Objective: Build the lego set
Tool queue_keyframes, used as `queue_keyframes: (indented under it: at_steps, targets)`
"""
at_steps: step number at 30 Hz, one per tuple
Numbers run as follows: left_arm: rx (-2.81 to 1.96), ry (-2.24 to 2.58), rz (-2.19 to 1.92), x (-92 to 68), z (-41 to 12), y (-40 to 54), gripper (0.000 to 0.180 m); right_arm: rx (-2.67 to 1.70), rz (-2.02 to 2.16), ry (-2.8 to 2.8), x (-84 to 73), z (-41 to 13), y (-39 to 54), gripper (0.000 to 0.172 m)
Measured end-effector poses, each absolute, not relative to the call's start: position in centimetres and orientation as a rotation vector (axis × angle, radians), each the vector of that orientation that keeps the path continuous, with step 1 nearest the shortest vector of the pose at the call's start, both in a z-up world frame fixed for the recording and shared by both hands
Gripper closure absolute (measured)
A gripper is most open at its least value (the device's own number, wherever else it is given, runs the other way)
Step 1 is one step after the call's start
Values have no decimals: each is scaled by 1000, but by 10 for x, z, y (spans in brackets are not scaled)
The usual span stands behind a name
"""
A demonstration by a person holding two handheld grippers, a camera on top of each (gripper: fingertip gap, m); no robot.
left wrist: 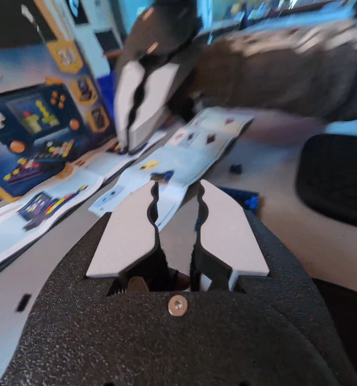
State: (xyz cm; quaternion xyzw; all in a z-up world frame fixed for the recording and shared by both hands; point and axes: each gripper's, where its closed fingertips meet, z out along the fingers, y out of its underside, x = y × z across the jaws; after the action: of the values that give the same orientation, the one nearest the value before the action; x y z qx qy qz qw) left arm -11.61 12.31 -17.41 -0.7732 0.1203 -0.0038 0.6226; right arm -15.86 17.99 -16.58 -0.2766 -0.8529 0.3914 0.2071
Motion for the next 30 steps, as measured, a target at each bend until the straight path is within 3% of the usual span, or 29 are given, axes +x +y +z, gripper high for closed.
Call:
queue_keyframes:
  at_steps: [10,21,25,30]
  targets:
    - [-2348,252,71,-169,-244,166,147,-986,1206,-2196,-100,-195,194,167]
    - [-2291,242,57,-170,-251,178,164,-975,1254,-2179,-103,-197,194,167]
    - [-2050,395,-11,-142,-216,173,164,-731,1168,-2120,-101,-183,187,167]
    - [-1748,422,-436,-78,-154,132,165,-122,727,-1898,-82,-139,160,167]
